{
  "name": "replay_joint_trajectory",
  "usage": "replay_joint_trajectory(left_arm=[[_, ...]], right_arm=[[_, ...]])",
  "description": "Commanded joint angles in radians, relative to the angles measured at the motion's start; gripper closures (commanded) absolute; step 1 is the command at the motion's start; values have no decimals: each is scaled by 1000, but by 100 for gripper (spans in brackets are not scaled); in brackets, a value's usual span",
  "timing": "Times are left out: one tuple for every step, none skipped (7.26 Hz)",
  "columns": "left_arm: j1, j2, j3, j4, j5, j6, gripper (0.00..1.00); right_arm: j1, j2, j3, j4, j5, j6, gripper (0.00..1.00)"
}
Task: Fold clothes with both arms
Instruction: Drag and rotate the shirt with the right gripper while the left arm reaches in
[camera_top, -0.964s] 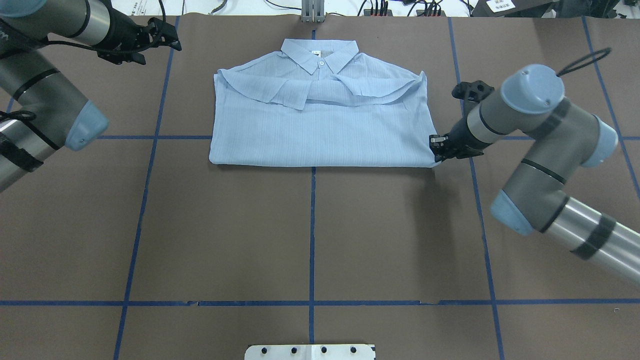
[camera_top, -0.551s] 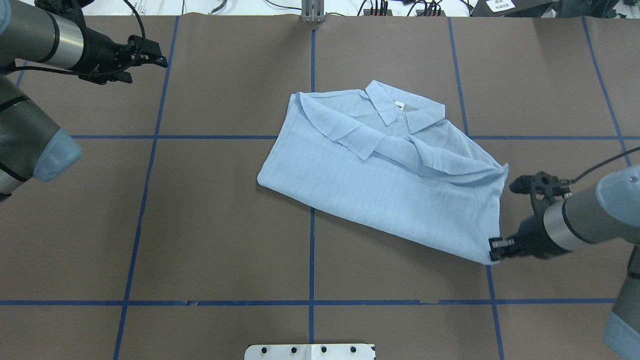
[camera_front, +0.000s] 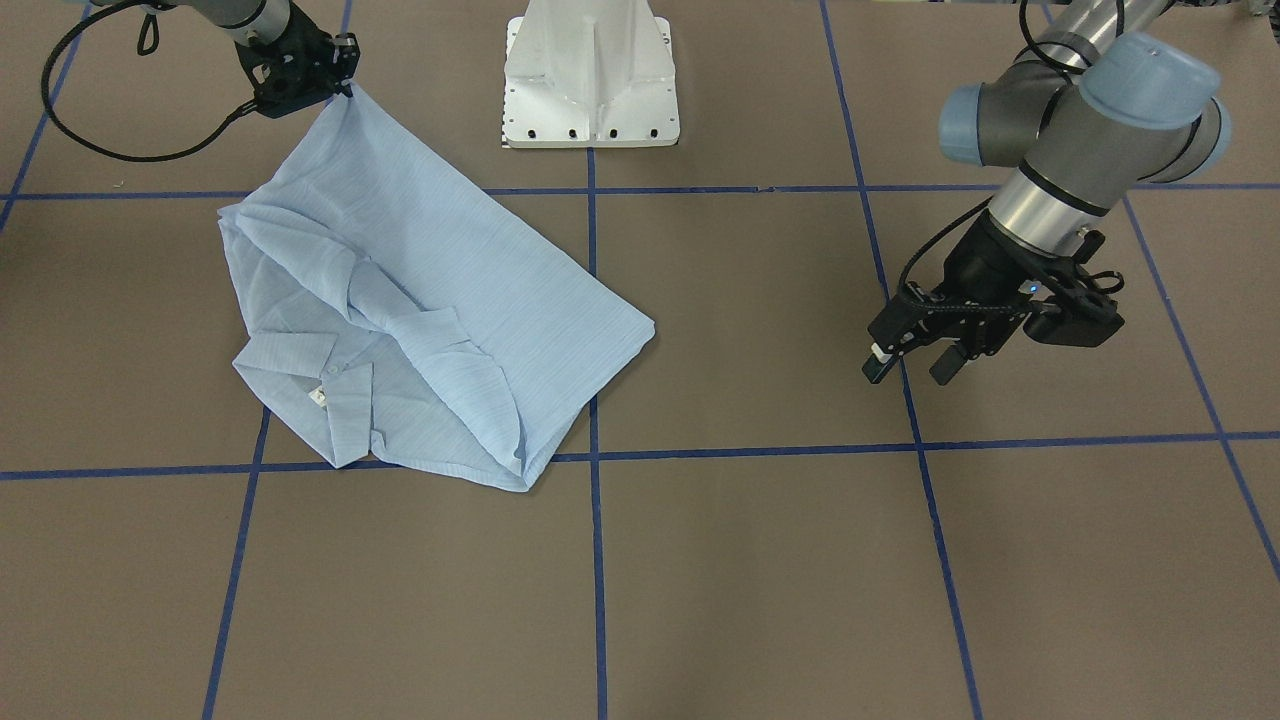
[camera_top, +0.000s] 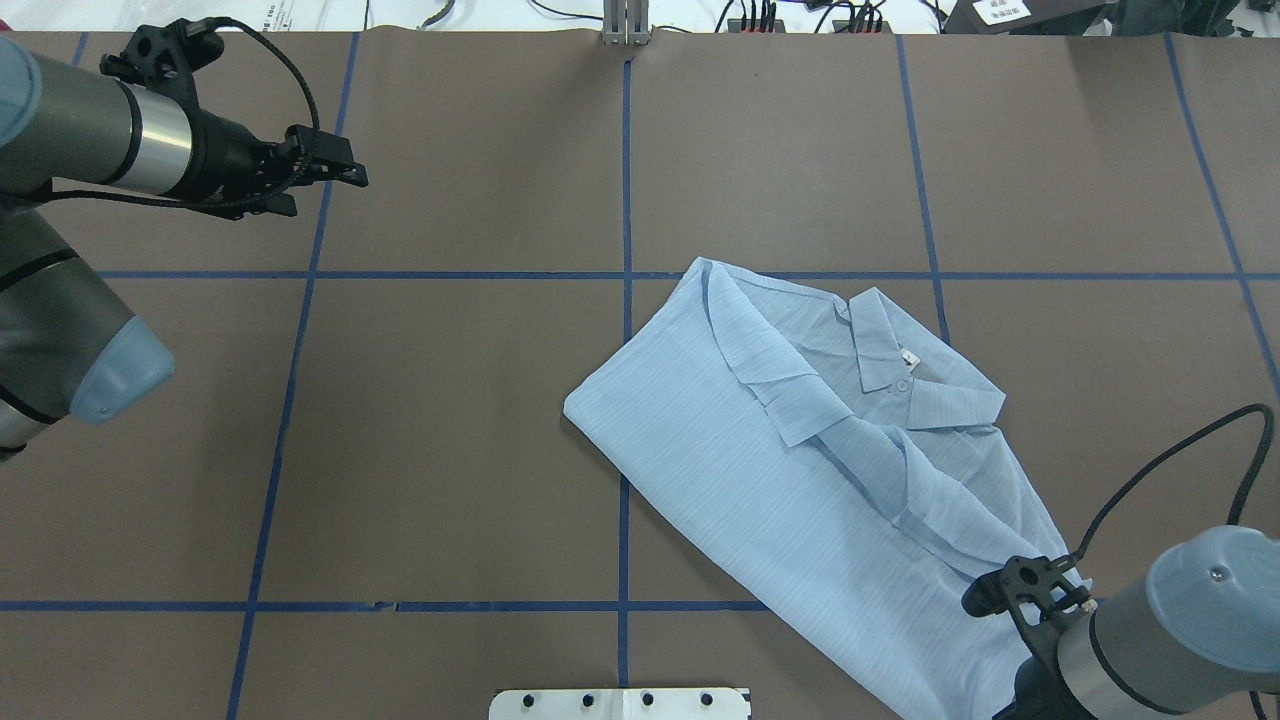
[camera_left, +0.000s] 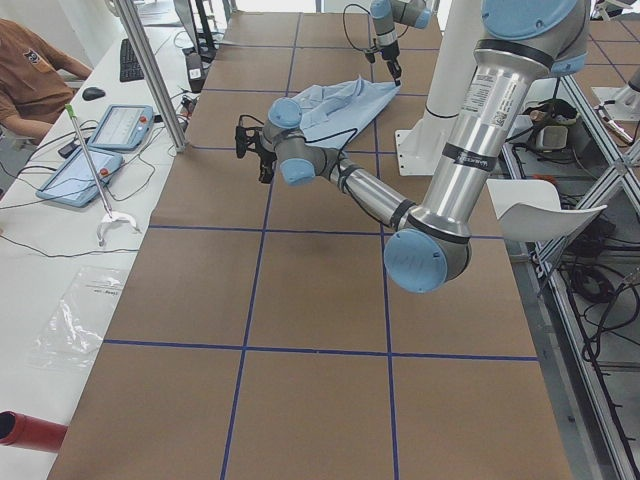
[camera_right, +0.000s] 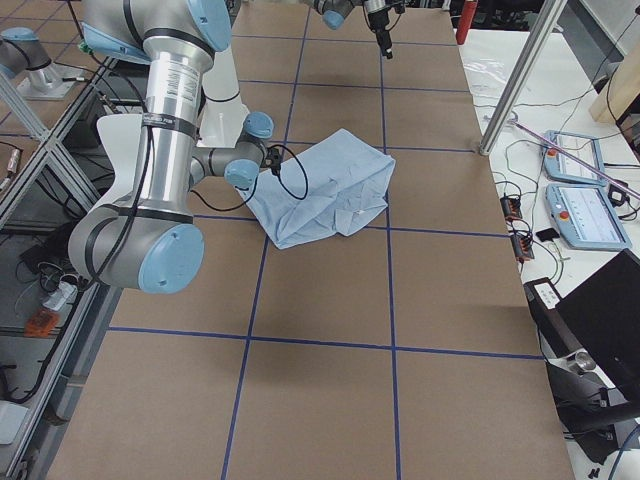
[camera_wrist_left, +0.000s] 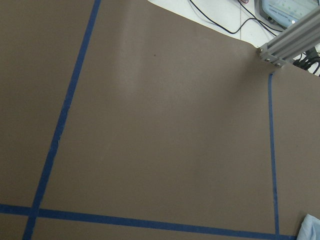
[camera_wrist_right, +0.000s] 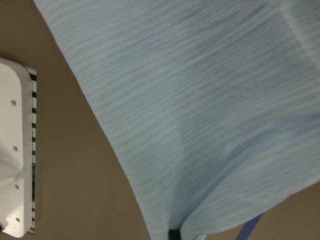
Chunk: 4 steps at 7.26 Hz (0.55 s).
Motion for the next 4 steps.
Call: replay_joint_trajectory(left_arm=[[49,-2,-9,-2,0,-2,0],[107,-10,-22,0,0,-8,0],[179,-47,-22,2,9,-115,0],[318,-79,-17,12,111,-221,0]], right_arm=[[-3,7,7,2,-30,3,1],[83,39,7,2,-35,3,0],[185,87,6,2,-37,3,0],[301,98,10,2,-34,3,0]])
